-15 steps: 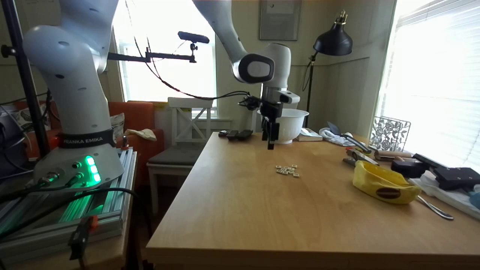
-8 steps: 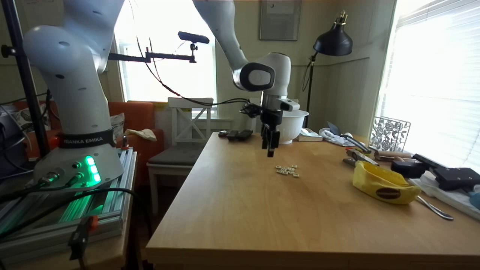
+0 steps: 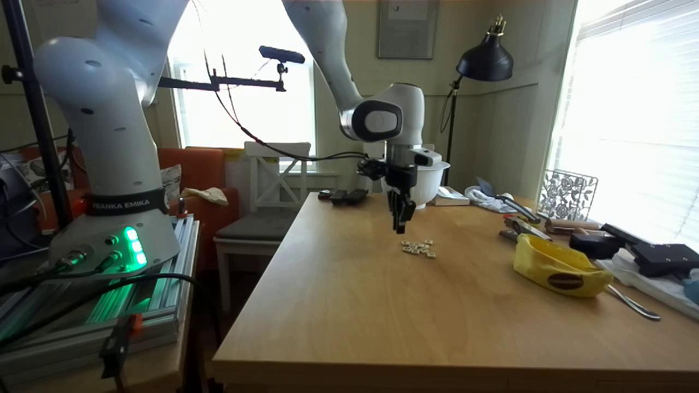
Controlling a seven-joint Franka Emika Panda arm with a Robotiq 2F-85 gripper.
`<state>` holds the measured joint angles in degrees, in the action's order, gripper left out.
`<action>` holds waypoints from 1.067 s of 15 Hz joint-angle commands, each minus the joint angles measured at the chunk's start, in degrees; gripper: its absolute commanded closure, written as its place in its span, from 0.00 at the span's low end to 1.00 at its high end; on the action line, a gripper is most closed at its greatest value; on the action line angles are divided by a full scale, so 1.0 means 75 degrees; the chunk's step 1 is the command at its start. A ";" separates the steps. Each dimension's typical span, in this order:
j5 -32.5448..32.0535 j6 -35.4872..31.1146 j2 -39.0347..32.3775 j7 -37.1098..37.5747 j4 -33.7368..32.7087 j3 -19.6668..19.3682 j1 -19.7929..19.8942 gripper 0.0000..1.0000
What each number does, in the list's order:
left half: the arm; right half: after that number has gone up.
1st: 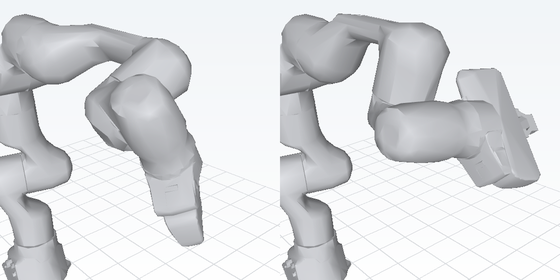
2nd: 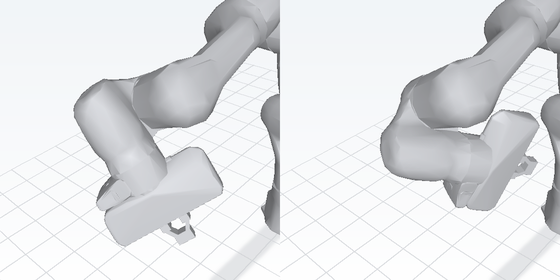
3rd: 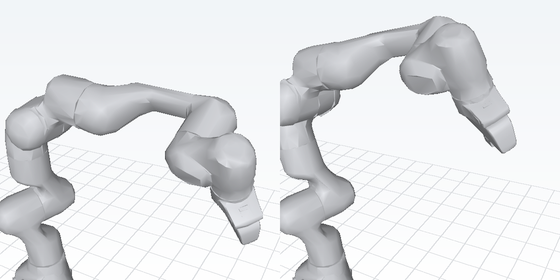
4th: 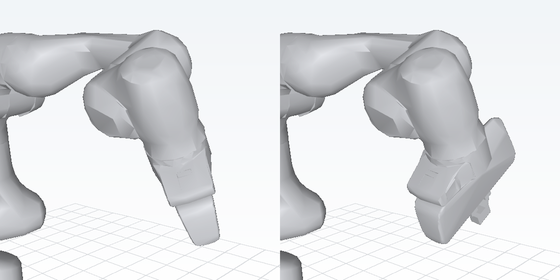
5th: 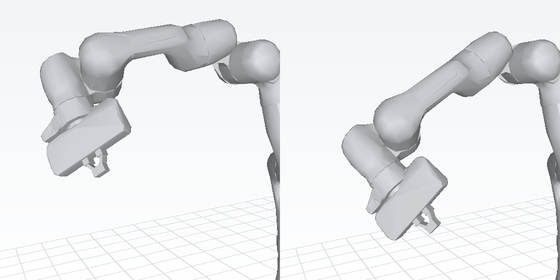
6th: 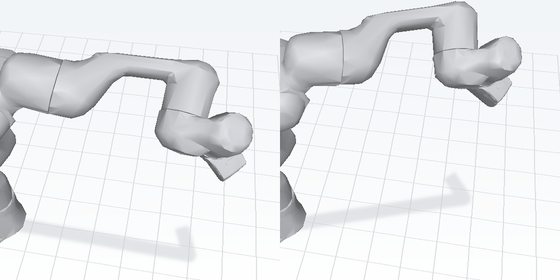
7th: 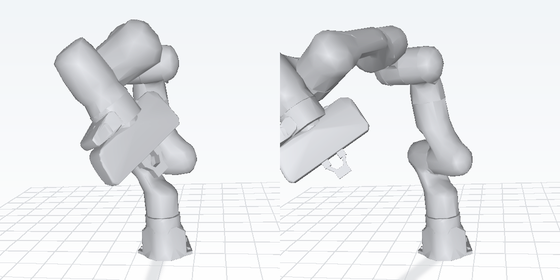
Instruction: Move the letters to the left
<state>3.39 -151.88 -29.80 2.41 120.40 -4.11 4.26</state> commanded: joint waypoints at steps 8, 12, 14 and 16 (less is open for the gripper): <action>-0.0458 -0.0047 -0.0203 -0.0701 -0.0187 -0.0090 0.0106 1.00; -0.0680 0.0071 -0.0058 -0.1411 -0.0107 -0.0012 0.0263 1.00; -0.0521 -0.0078 -0.0159 -0.1222 -0.0129 -0.0002 0.0237 0.99; -0.0524 -0.0078 -0.0157 -0.1354 -0.0129 0.0020 0.0284 0.99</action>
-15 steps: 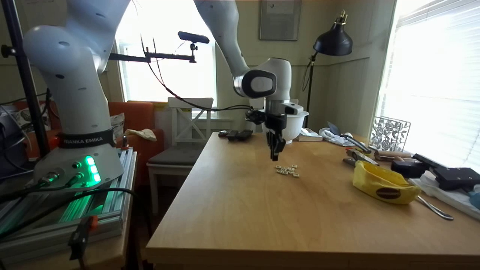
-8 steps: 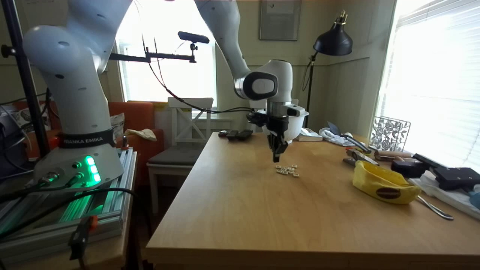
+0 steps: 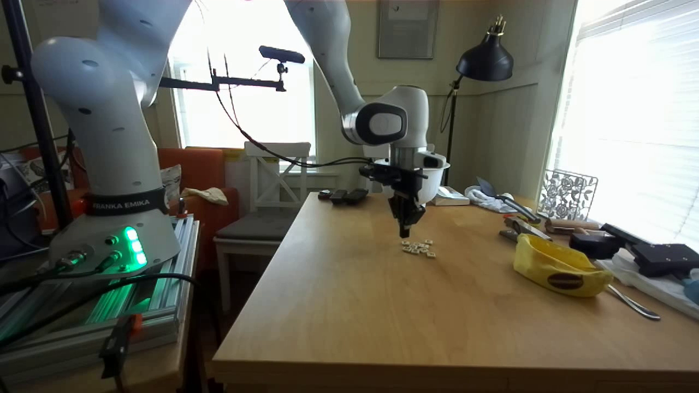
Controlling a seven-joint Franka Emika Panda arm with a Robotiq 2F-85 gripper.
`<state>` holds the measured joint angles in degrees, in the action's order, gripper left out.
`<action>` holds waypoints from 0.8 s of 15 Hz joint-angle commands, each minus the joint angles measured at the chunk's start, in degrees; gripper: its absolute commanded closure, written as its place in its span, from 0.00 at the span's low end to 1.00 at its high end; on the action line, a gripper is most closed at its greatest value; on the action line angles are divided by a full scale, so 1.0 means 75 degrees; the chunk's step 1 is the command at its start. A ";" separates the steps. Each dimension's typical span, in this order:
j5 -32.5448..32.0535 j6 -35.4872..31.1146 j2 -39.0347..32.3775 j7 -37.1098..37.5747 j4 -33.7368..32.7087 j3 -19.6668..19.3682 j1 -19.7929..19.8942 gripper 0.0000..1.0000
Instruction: Move the letters to the left
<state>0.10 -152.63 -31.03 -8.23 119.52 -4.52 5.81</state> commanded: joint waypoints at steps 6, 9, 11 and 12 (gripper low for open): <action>-0.0366 -0.0283 0.0010 -0.0555 0.0117 0.0157 0.0110 1.00; -0.0681 -0.0307 -0.0027 -0.0930 0.0120 0.0131 0.0105 1.00; -0.0858 -0.0329 -0.0044 -0.1203 0.0097 0.0149 0.0151 1.00; -0.0913 -0.0345 -0.0040 -0.1370 0.0101 0.0185 0.0191 1.00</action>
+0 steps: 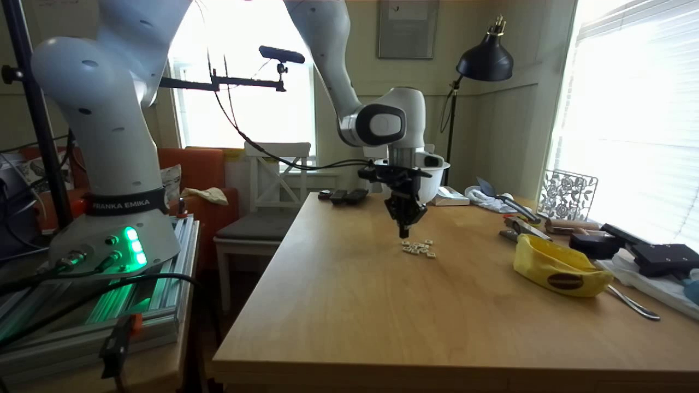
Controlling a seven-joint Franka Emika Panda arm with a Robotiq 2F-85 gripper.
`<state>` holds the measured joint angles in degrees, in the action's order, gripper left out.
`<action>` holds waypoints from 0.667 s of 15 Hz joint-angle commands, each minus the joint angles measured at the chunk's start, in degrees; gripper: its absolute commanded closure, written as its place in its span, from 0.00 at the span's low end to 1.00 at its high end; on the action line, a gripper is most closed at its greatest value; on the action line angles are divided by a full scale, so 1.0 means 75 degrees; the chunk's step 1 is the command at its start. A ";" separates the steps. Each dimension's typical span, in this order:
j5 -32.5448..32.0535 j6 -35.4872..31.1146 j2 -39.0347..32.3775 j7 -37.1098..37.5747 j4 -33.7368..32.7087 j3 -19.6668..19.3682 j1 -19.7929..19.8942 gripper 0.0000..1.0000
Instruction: Move the letters to the left
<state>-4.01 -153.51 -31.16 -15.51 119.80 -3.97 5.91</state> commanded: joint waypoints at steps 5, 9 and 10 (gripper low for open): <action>-0.0505 -0.0429 -0.0059 -0.1536 0.0114 0.0444 0.0508 1.00; -0.0552 -0.0302 -0.0148 -0.2306 0.0070 0.0656 0.0756 1.00; -0.0583 -0.0310 -0.0163 -0.2467 0.0077 0.0675 0.0802 1.00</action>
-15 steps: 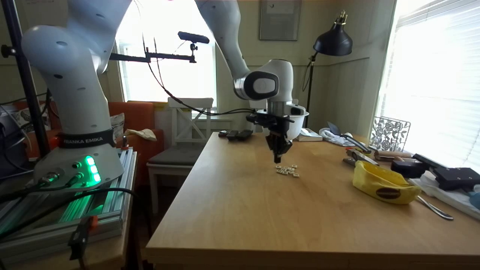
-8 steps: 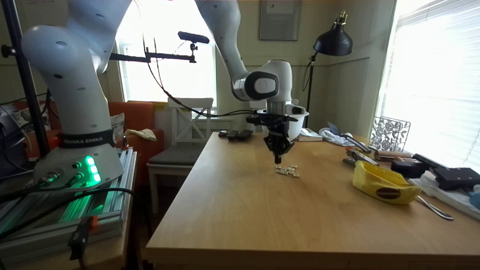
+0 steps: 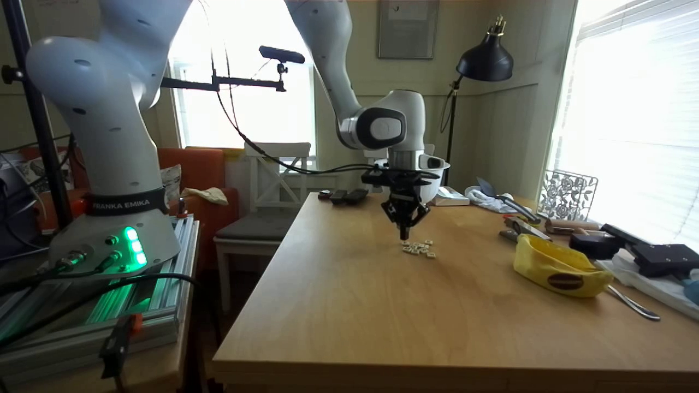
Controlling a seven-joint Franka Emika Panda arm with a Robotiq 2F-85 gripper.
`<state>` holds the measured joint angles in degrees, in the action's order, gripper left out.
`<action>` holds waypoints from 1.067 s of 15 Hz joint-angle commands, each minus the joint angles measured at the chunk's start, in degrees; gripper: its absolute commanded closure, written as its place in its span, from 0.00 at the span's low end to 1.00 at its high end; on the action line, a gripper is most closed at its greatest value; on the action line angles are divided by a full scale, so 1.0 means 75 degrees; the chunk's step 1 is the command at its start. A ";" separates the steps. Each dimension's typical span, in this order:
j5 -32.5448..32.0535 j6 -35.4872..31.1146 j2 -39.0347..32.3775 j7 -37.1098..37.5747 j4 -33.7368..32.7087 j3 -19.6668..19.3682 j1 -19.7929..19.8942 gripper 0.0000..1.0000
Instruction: Move the letters to the left
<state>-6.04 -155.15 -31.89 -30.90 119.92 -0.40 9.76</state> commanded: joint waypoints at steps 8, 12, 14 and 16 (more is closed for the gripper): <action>-0.0365 -0.0015 -0.0200 -0.1018 0.0076 0.0109 0.0286 1.00; -0.0348 0.0039 -0.0290 -0.0521 0.0066 -0.0034 0.0055 1.00; -0.0316 0.0058 -0.0343 -0.0093 0.0027 -0.0109 -0.0059 1.00; -0.0348 0.0093 -0.0403 0.0407 -0.0027 -0.0215 -0.0189 1.00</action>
<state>-7.11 -154.85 -32.66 -33.80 119.94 -0.73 10.23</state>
